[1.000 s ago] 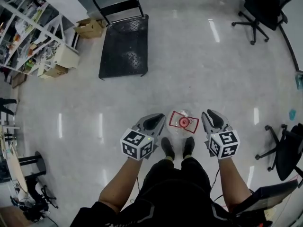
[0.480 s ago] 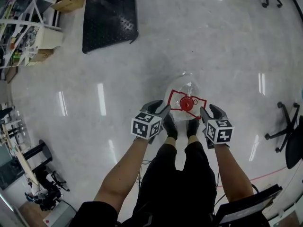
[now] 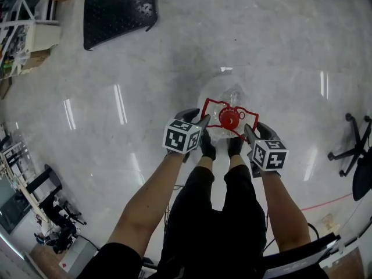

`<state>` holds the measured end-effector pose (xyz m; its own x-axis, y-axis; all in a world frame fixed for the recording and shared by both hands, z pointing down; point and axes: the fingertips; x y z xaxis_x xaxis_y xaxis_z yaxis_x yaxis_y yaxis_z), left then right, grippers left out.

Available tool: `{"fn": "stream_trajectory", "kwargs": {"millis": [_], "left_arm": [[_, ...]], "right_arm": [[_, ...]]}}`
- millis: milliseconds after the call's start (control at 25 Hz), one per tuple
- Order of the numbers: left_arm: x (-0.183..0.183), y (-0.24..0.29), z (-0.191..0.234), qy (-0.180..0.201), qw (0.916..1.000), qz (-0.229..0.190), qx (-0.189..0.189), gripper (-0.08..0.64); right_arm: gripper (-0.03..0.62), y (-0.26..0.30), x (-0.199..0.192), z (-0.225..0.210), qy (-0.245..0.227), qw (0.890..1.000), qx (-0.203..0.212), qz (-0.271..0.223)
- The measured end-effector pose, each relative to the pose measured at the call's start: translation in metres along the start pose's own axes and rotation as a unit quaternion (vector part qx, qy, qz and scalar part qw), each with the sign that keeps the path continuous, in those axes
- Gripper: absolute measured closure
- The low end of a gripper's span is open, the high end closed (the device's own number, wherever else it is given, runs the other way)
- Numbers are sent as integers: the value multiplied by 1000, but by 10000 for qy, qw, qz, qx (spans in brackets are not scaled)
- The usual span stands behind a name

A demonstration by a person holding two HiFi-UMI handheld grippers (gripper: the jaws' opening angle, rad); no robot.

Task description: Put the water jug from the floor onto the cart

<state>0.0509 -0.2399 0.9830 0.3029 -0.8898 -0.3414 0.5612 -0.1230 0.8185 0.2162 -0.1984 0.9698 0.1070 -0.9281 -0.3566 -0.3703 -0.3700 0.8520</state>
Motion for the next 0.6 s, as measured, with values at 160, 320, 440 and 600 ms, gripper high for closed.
{"fn": "stream_trajectory", "kwargs": {"millis": [160, 320, 440, 600], "left_arm": [[-9, 13, -8, 24, 9996, 202, -183, 420], [-7, 17, -9, -137, 9993, 228, -255, 487], [-8, 13, -13, -531, 9981, 126, -292, 499], [9, -17, -27, -693, 9974, -41, -186, 499]], "right_arm": [[483, 4, -5, -5, 224, 9997, -65, 55], [502, 2, 6, -6, 396, 9992, 67, 12], [505, 0, 11, 5, 494, 9985, 210, -59], [505, -21, 34, 26, 450, 9984, 298, -164]]}}
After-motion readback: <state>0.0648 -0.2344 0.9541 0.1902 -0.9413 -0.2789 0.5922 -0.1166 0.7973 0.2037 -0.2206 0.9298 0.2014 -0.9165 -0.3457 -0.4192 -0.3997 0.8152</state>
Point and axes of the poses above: the fingertips, and each gripper's own axes: y forward along the fingers, z to its left, x out of its top, and after that the axes turned 2 degrees about -z, right-handed
